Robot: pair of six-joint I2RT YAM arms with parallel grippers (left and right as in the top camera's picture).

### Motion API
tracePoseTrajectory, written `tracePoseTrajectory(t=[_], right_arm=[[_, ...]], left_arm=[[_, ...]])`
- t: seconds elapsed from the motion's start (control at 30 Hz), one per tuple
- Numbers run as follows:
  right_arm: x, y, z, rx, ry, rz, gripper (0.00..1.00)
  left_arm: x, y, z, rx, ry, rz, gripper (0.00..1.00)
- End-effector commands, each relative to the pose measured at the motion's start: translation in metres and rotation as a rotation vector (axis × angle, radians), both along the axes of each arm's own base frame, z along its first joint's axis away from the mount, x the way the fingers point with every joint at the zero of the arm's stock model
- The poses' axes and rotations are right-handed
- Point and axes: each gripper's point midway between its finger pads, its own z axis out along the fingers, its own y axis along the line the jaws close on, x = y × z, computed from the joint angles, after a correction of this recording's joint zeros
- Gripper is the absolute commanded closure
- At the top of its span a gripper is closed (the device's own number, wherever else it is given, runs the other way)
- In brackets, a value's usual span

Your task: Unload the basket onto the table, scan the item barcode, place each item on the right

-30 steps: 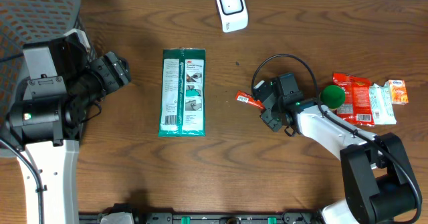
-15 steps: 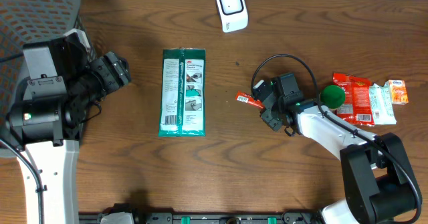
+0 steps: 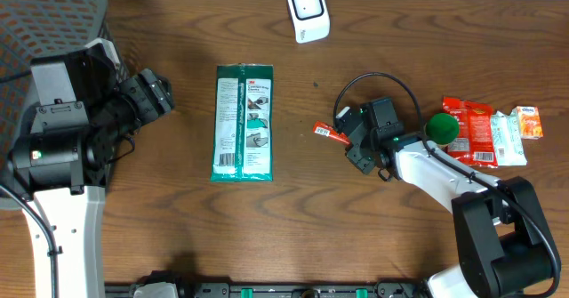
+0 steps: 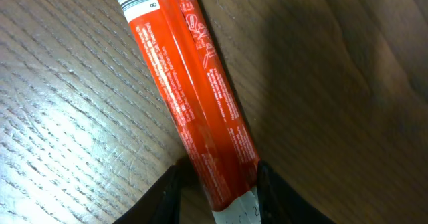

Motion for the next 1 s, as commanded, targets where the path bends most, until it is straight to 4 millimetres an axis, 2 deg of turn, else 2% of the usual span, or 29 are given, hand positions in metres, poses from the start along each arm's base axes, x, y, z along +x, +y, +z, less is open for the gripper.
tracePoseTrajectory(t=[0.0,0.1,0.2,0.3,0.37,0.43,0.5,0.57,0.7,0.97], right_arm=[[-0.014,-0.008,-0.022,-0.025,0.067,-0.011,0.67],[-0.014,-0.008,-0.022,-0.024,0.064,-0.011,0.67],[-0.016,-0.009,-0.026,-0.028,0.077,-0.011,0.6],[-0.019,-0.007,-0.035,-0.019,0.104,-0.004,0.59],[-0.022,-0.007,-0.042,-0.024,0.123,-0.003,0.67],[-0.025,-0.008,-0.047,-0.029,0.139,-0.004,0.9],[-0.026,-0.007,-0.047,-0.023,0.145,-0.001,0.95],[-0.025,-0.002,-0.043,0.002,0.147,0.001,0.96],[-0.021,0.011,-0.022,0.091,0.139,-0.037,0.99],[-0.024,0.068,0.054,0.483,0.151,-0.022,0.99]], left_arm=[[0.0,0.001,0.002,0.002,-0.005,-0.002,0.17],[0.0,0.001,0.002,0.002,-0.005,-0.002,0.17],[0.0,0.001,0.002,0.002,-0.005,-0.002,0.18],[0.0,0.001,0.002,0.002,-0.005,-0.002,0.18],[0.0,0.001,0.002,0.002,-0.005,-0.002,0.18],[0.0,0.001,0.002,0.002,-0.005,-0.002,0.17],[0.0,0.001,0.002,0.002,-0.005,-0.002,0.18],[0.0,0.001,0.002,0.002,-0.005,-0.002,0.17],[0.0,0.001,0.002,0.002,-0.005,-0.002,0.18],[0.0,0.001,0.002,0.002,-0.005,-0.002,0.18]])
